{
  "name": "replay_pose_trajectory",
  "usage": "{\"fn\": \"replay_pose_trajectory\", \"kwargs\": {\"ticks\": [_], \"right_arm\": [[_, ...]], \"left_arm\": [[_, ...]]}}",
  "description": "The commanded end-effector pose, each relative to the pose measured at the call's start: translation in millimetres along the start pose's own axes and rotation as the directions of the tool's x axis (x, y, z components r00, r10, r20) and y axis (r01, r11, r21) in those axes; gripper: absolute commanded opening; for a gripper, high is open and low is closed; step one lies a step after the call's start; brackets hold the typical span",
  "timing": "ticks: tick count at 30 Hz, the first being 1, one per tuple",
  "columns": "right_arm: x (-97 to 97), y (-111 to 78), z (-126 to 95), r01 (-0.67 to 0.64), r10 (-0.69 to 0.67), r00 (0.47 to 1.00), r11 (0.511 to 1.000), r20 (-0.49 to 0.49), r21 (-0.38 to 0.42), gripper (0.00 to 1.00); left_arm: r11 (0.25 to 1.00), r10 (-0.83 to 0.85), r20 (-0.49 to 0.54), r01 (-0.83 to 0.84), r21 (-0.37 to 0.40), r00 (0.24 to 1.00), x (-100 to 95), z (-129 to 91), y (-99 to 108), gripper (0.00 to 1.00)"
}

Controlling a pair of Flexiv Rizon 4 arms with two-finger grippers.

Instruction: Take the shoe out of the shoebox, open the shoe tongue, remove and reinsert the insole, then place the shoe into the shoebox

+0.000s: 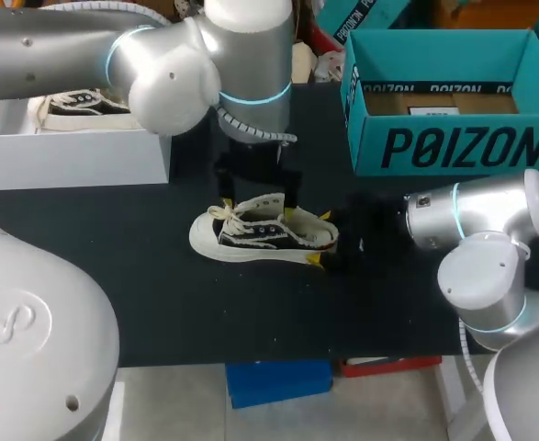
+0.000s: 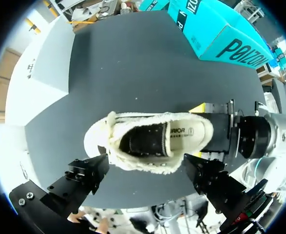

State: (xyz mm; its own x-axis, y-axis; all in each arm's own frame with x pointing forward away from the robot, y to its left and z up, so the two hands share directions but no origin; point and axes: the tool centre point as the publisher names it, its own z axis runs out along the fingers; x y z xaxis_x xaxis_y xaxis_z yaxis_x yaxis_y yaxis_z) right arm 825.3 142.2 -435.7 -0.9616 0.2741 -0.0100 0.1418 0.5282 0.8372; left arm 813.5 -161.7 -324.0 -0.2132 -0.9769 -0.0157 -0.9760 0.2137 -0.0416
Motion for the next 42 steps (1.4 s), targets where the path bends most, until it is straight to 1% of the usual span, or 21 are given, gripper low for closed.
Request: {"fn": "replay_pose_trajectory", "kwargs": {"ticks": [1, 6, 8, 13, 14, 16, 17, 23, 24, 26, 28, 29, 31, 32, 33, 34, 38, 39, 41, 42], "right_arm": [[-1.1, -0.1, 3, -0.002, 0.002, 1.0, 1.0, 0.001, 0.002, 0.0], [-1.1, -0.1, 3, -0.002, 0.002, 1.0, 1.0, 0.001, 0.002, 0.0], [-1.1, -0.1, 3, -0.002, 0.002, 1.0, 1.0, 0.001, 0.002, 0.0], [-1.1, -0.1, 3, -0.002, 0.002, 1.0, 1.0, 0.001, 0.002, 0.0], [-1.1, -0.1, 3, -0.002, 0.002, 1.0, 1.0, 0.001, 0.002, 0.0], [-1.1, -0.1, 3, -0.002, 0.002, 1.0, 1.0, 0.001, 0.002, 0.0], [-1.1, -0.1, 3, -0.002, 0.002, 1.0, 1.0, 0.001, 0.002, 0.0], [-1.1, -0.1, 3, -0.002, 0.002, 1.0, 1.0, 0.001, 0.002, 0.0], [-1.1, -0.1, 3, -0.002, 0.002, 1.0, 1.0, 0.001, 0.002, 0.0], [-1.1, -0.1, 3, -0.002, 0.002, 1.0, 1.0, 0.001, 0.002, 0.0], [-1.1, -0.1, 3, -0.002, 0.002, 1.0, 1.0, 0.001, 0.002, 0.0], [-1.1, -0.1, 3, -0.002, 0.002, 1.0, 1.0, 0.001, 0.002, 0.0], [-1.1, -0.1, 3, -0.002, 0.002, 1.0, 1.0, 0.001, 0.002, 0.0], [-1.1, -0.1, 3, -0.002, 0.002, 1.0, 1.0, 0.001, 0.002, 0.0], [-1.1, -0.1, 3, -0.002, 0.002, 1.0, 1.0, 0.001, 0.002, 0.0], [-1.1, -0.1, 3, -0.002, 0.002, 1.0, 1.0, 0.001, 0.002, 0.0], [-1.1, -0.1, 3, -0.002, 0.002, 1.0, 1.0, 0.001, 0.002, 0.0], [-1.1, -0.1, 3, -0.002, 0.002, 1.0, 1.0, 0.001, 0.002, 0.0], [-1.1, -0.1, 3, -0.002, 0.002, 1.0, 1.0, 0.001, 0.002, 0.0], [-1.1, -0.1, 3, -0.002, 0.002, 1.0, 1.0, 0.001, 0.002, 0.0]], "left_arm": [[0.999, 0.012, 0.19, -0.002, -0.049, 0.982, 19.7, 14, -15, 1.0], [0.998, 0.027, 0.231, -0.015, -0.053, 0.973, 23.4, 23, -20, 1.0], [0.998, 0.033, 0.228, -0.018, -0.066, 0.973, 23.3, 23, -20, 1.0], [0.998, 0.039, 0.286, -0.024, -0.057, 0.957, 20.9, 31, -14, 1.0], [0.997, 0.041, 0.279, -0.023, -0.068, 0.959, 19.6, 32, -13, 1.0], [0.998, 0.04, 0.309, -0.02, -0.067, 0.95, 17.3, 36, -11, 1.0], [0.997, 0.042, 0.305, -0.02, -0.074, 0.952, 16.5, 37, -10, 1.0], [0.997, 0.039, 0.38, -0.01, -0.078, 0.924, 12.4, 44, -5, 1.0], [0.996, 0.041, 0.377, -0.009, -0.087, 0.925, 11.0, 46, -4, 1.0], [0.996, 0.039, 0.409, -0.003, -0.089, 0.912, 8.4, 49, -4, 0.95], [0.995, 0.039, 0.409, 0.002, -0.098, 0.912, 6.1, 51, -4, 0.91], [0.995, 0.041, 0.427, 0.003, -0.103, 0.903, 4.8, 52, -4, 0.9], [0.994, 0.042, 0.434, 0.005, -0.108, 0.9, 2.6, 53, -4, 0.82], [0.994, 0.046, 0.437, 0.002, -0.11, 0.898, 1.6, 53, -5, 0.73], [0.994, 0.049, 0.448, 0.001, -0.11, 0.893, 0.6, 54, -5, 0.6], [0.994, 0.046, 0.457, 0.006, -0.111, 0.888, -0.6, 54, -6, 0.54], [0.994, 0.051, 0.465, -0.001, -0.106, 0.884, -3.8, 52, -9, 0.38], [0.995, 0.056, 0.465, -0.008, -0.104, 0.883, -4.1, 51, -9, 0.31], [0.995, 0.061, 0.468, -0.017, -0.098, 0.882, -3.7, 49, -10, 0.06], [0.995, 0.066, 0.466, -0.025, -0.094, 0.882, -3.3, 47, -11, 0.0]]}}
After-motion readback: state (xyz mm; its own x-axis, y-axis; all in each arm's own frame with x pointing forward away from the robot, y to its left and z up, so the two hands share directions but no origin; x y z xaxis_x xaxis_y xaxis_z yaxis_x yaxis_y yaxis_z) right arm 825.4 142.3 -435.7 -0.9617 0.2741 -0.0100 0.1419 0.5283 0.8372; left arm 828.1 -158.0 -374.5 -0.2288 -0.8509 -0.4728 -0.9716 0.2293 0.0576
